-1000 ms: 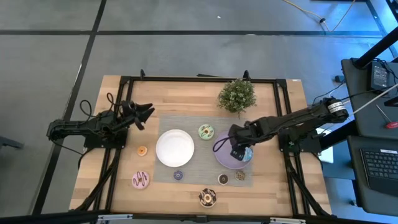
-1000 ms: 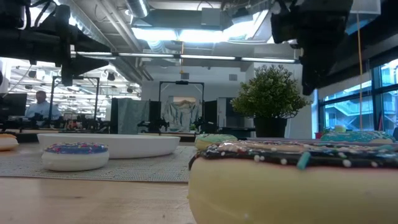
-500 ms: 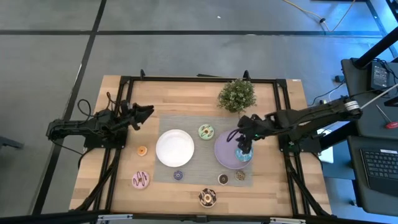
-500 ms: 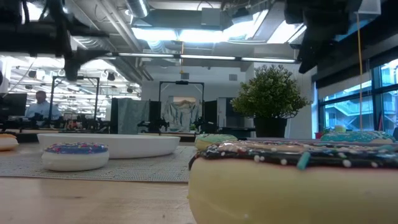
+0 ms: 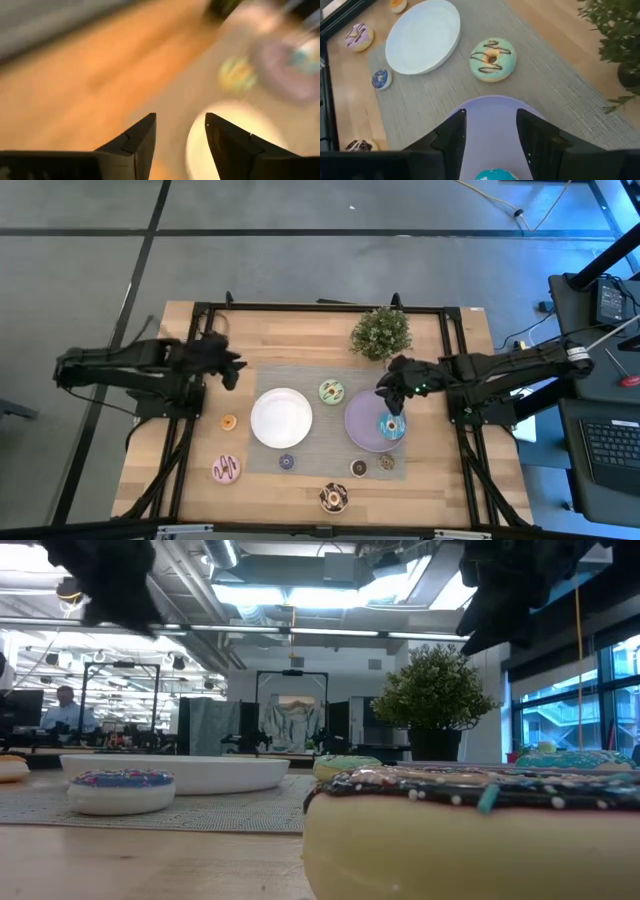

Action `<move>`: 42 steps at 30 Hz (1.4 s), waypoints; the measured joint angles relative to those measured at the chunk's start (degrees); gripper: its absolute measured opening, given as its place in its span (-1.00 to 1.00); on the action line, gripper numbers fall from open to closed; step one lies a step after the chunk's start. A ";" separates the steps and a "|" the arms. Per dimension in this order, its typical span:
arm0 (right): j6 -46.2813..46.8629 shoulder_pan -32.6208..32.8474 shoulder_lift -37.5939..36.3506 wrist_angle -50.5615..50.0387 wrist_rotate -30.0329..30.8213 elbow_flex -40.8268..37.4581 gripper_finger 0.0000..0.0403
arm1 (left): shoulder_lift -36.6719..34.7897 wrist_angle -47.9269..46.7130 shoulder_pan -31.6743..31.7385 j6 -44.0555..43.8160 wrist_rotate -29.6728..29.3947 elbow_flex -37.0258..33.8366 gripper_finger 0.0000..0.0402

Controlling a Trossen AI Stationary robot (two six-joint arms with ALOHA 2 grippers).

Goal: Pick & Place donuts
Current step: Put the small yellow donut on the white plate

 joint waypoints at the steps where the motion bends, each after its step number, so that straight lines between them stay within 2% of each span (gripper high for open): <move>1: -0.01 -0.33 0.00 0.02 0.00 0.00 -0.13 | 2.95 -4.69 0.00 -5.14 1.42 1.61 -0.18; 5: -0.17 -1.03 0.00 0.02 0.00 0.00 -0.13 | 11.92 -14.82 -0.27 -22.59 12.93 3.01 -0.18; 10: -2.13 -1.19 0.00 0.01 -0.35 0.00 -0.12 | 18.69 -15.94 -3.80 -29.28 22.44 -2.29 -0.18; 13: -2.94 -1.19 0.00 0.00 -0.44 0.00 -0.12 | 20.96 -13.23 -6.56 -33.41 24.86 -5.08 -0.18; 20: -3.01 -1.19 0.00 0.02 -0.44 0.00 -0.12 | 23.54 -10.20 -12.84 -42.14 25.62 -6.86 -0.18; 26: -3.00 -1.19 0.02 0.00 -0.44 0.00 -0.12 | 26.52 -9.83 -16.07 -44.31 25.02 -6.86 -0.18; 35: -2.99 -1.19 0.02 0.00 -0.46 0.00 -0.12 | 32.63 -5.00 -17.00 -44.63 24.73 -6.88 -0.18; 42: -3.01 -1.19 0.02 -0.02 -0.50 0.00 -0.12 | 36.87 -5.03 -16.96 -44.65 25.52 -6.86 -0.18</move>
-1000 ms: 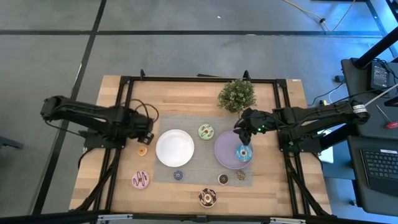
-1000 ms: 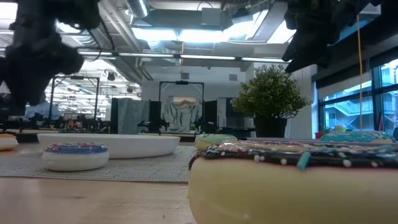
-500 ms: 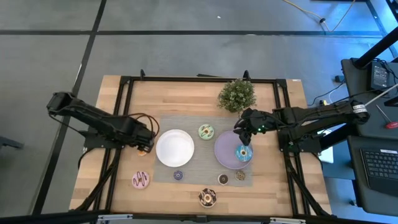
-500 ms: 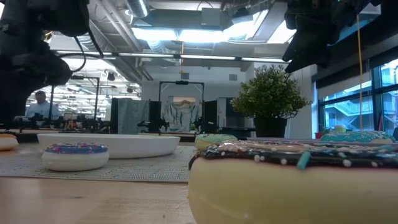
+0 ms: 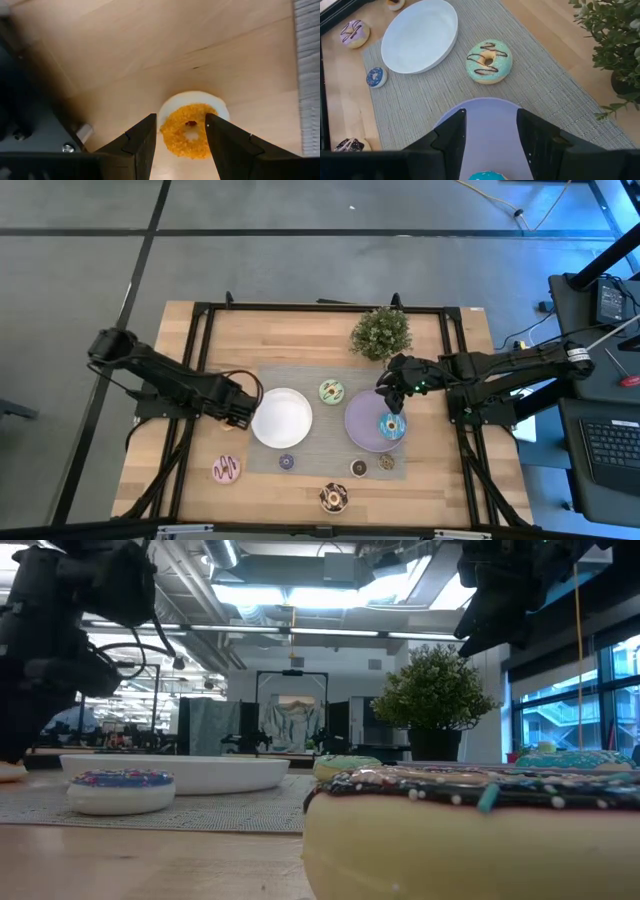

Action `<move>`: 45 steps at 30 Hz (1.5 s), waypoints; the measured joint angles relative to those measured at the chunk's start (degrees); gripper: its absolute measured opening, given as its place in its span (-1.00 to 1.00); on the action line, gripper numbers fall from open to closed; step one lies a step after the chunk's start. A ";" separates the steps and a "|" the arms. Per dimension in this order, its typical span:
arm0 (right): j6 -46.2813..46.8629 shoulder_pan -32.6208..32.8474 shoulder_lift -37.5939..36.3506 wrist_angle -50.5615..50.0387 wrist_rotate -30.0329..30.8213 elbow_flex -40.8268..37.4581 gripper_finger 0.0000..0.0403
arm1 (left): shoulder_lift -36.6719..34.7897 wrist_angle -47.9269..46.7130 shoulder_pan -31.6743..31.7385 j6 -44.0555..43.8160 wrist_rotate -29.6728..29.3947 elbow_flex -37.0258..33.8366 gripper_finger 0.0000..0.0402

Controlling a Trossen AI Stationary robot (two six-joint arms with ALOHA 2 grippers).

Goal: Pick & Place donuts
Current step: Put the small yellow donut on the white plate

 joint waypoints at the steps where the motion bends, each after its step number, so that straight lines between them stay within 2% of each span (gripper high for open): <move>1: 0.02 0.00 0.00 0.00 -0.02 0.00 -0.12 | 0.42 0.02 0.00 0.00 0.31 0.00 -0.18; 10: -0.15 0.00 0.00 -0.07 -0.04 0.00 -0.12 | 2.03 0.85 0.02 0.65 2.06 0.00 -0.20; 21: -0.20 0.00 0.00 -0.17 -0.06 0.00 -0.12 | 2.03 0.99 0.00 0.85 0.97 0.00 -0.50; 28: -0.39 0.00 0.00 -1.30 -0.09 0.00 -0.12 | 1.99 0.98 0.00 2.62 0.96 0.00 -0.58; 37: -0.39 0.00 0.02 -1.70 -0.09 0.00 -0.12 | -1.25 0.91 0.00 2.58 2.48 -0.02 -0.59; 45: -1.51 0.00 0.02 -1.70 -0.03 0.00 -0.12 | -3.10 0.78 0.02 2.69 -0.36 -0.02 -0.69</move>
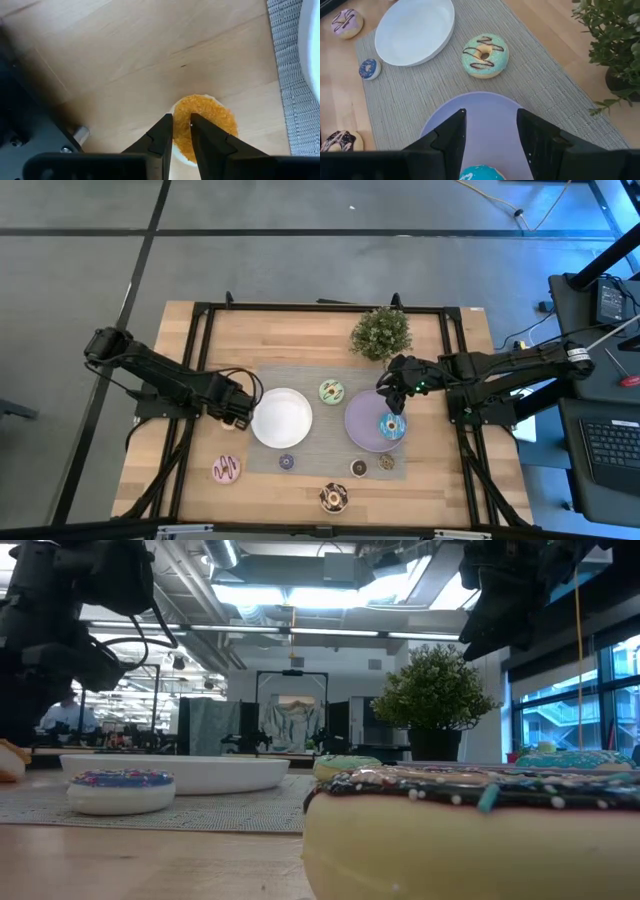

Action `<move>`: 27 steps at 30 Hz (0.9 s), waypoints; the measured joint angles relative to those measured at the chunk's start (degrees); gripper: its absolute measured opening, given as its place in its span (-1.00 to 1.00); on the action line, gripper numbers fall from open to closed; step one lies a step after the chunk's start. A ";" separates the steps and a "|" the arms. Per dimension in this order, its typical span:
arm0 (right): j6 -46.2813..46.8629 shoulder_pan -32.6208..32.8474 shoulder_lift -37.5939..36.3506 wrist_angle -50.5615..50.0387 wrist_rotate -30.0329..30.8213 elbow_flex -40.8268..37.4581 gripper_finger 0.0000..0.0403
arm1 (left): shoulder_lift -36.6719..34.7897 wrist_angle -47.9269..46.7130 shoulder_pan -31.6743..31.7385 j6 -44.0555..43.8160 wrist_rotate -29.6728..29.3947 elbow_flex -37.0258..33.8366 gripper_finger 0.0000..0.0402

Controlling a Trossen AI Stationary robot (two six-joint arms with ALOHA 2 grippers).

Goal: Pick & Place donuts
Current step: Put the small yellow donut on the white plate

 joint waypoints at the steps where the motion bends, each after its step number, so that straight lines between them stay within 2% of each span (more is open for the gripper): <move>1: 0.02 0.00 0.00 0.01 0.01 0.00 -0.12 | 0.00 -0.02 0.00 0.31 0.01 0.00 -0.70; 17: -0.15 0.00 0.00 0.02 0.05 0.00 -0.12 | -0.02 -0.58 0.00 2.04 0.16 0.71 -0.93; 21: -0.21 0.00 0.00 0.02 0.07 0.00 -0.12 | -0.02 -1.46 0.17 5.10 -2.40 3.48 -0.98; 27: -0.38 0.00 0.00 -0.13 0.07 0.00 -0.12 | -0.04 -4.60 1.99 7.87 -6.01 7.66 -0.96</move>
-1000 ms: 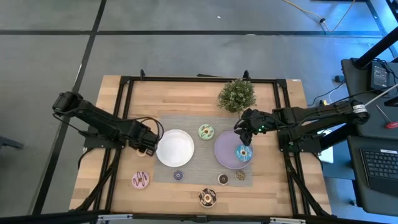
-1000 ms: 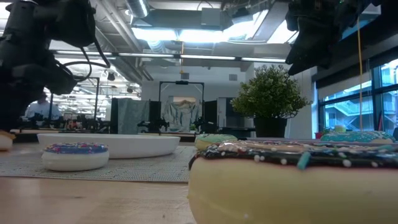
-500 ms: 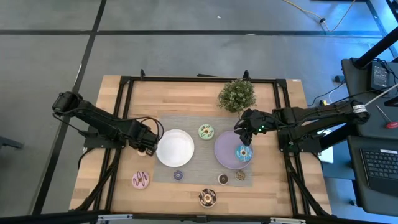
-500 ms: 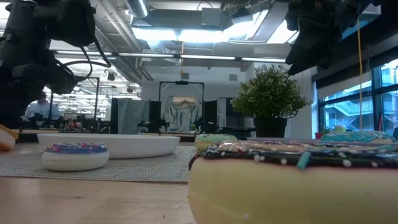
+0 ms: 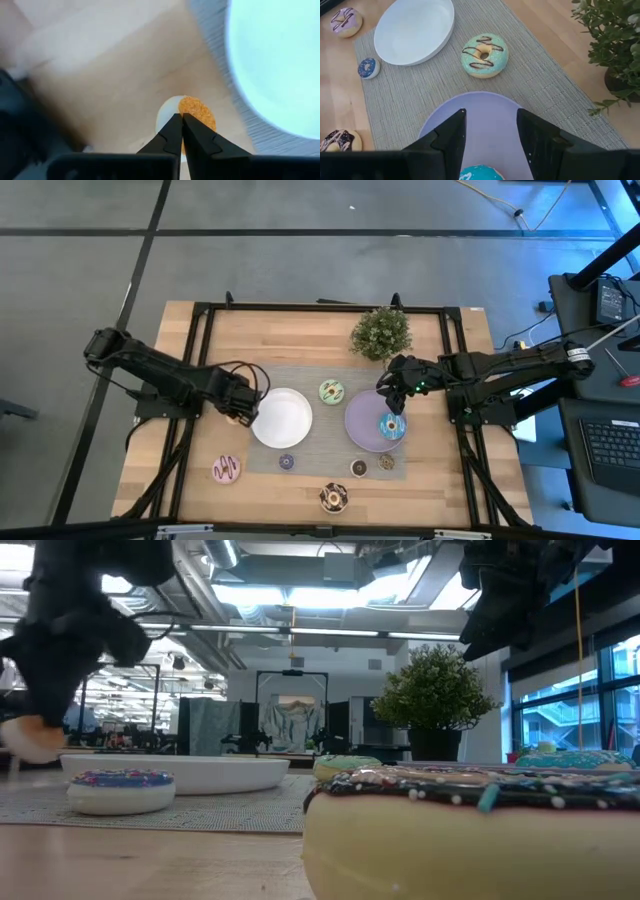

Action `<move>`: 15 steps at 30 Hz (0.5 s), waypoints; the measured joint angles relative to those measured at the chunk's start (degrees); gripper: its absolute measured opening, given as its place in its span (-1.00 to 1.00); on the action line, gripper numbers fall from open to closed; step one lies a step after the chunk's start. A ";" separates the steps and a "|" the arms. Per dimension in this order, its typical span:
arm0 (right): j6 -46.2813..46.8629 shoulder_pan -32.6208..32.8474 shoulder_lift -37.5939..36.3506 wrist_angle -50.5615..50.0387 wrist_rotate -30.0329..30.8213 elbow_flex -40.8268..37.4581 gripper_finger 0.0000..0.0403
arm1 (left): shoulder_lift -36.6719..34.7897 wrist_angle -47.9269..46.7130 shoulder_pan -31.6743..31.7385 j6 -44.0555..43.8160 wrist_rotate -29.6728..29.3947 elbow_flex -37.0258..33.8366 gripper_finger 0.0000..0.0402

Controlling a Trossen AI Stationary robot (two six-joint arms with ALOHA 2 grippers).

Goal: Pick & Place donuts
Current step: Put the small yellow donut on the white plate

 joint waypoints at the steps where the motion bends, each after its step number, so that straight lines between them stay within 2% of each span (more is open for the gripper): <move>1: -0.01 0.00 0.00 -0.01 0.00 0.00 -0.12 | 0.00 0.06 0.28 0.79 -0.68 0.66 -0.96; 8: 0.10 0.00 0.00 -0.05 0.00 0.00 -0.12 | -0.01 4.12 2.48 6.12 -6.47 6.30 -0.98; 15: 0.19 0.00 0.00 -0.07 0.02 0.00 -0.12 | 1.09 19.12 3.47 12.55 -10.59 5.43 -0.98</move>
